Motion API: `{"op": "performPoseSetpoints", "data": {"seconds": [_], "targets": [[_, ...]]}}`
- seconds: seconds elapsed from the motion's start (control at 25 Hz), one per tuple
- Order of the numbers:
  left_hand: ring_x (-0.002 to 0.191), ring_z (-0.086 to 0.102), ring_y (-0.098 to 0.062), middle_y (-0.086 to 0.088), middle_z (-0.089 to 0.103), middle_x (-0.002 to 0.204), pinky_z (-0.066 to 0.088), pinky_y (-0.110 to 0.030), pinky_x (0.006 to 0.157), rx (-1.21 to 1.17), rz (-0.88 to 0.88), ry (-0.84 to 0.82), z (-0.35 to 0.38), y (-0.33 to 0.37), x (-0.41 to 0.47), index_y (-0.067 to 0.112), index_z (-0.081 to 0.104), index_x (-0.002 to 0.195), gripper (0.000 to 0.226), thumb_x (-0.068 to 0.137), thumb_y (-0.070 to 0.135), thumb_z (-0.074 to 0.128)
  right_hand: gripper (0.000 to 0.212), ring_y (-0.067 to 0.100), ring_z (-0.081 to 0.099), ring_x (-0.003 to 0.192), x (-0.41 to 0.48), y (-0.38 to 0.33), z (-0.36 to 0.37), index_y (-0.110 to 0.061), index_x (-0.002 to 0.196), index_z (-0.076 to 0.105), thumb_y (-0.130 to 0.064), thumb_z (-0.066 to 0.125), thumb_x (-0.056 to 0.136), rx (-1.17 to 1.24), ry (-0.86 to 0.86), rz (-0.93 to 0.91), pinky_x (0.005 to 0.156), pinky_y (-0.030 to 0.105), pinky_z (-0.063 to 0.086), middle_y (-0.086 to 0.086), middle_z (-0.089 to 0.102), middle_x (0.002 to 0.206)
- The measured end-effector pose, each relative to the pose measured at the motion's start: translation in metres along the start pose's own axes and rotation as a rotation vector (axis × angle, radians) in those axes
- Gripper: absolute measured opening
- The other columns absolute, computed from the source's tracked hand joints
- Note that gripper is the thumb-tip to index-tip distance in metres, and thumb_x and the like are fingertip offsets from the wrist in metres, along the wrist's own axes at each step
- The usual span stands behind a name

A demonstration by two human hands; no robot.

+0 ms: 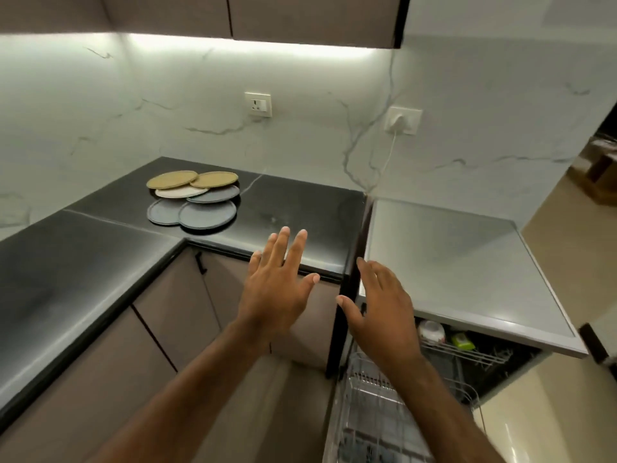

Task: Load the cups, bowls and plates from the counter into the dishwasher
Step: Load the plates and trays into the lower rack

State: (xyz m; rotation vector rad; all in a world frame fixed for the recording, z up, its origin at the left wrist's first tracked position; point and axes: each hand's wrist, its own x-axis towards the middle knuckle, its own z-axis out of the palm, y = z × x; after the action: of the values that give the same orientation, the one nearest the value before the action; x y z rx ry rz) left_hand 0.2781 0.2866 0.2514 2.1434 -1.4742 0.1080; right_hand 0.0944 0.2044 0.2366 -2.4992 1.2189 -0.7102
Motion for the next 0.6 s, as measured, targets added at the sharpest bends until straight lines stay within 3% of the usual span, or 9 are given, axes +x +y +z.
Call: {"op": "performPoseSetpoints", "data": {"seconds": [0.24,0.6], "targets": [[0.158,0.008,-0.024,-0.006,0.009,0.172,0.014,-0.049,0.125,-0.051,-0.038,0.021,-0.058,-0.136,0.016,0.032,0.009,0.163,0.083,0.097,0.054,0.055,0.076,0.019,0.025,0.149,0.047,-0.123,0.065,-0.03,0.156,0.023,-0.059,0.055,0.094,-0.05,-0.009,-0.025,0.119,0.046,0.03,-0.001,0.029,0.161],[0.158,0.005,-0.02,-0.001,0.005,0.172,0.012,-0.044,0.125,-0.144,-0.131,0.004,-0.094,-0.253,0.024,0.038,0.004,0.163,0.085,0.097,0.057,0.054,0.075,0.016,0.025,0.147,0.081,-0.212,0.123,-0.033,0.155,0.022,-0.059,0.055,0.093,-0.088,-0.094,-0.073,0.118,0.043,0.029,-0.004,0.029,0.158]]}}
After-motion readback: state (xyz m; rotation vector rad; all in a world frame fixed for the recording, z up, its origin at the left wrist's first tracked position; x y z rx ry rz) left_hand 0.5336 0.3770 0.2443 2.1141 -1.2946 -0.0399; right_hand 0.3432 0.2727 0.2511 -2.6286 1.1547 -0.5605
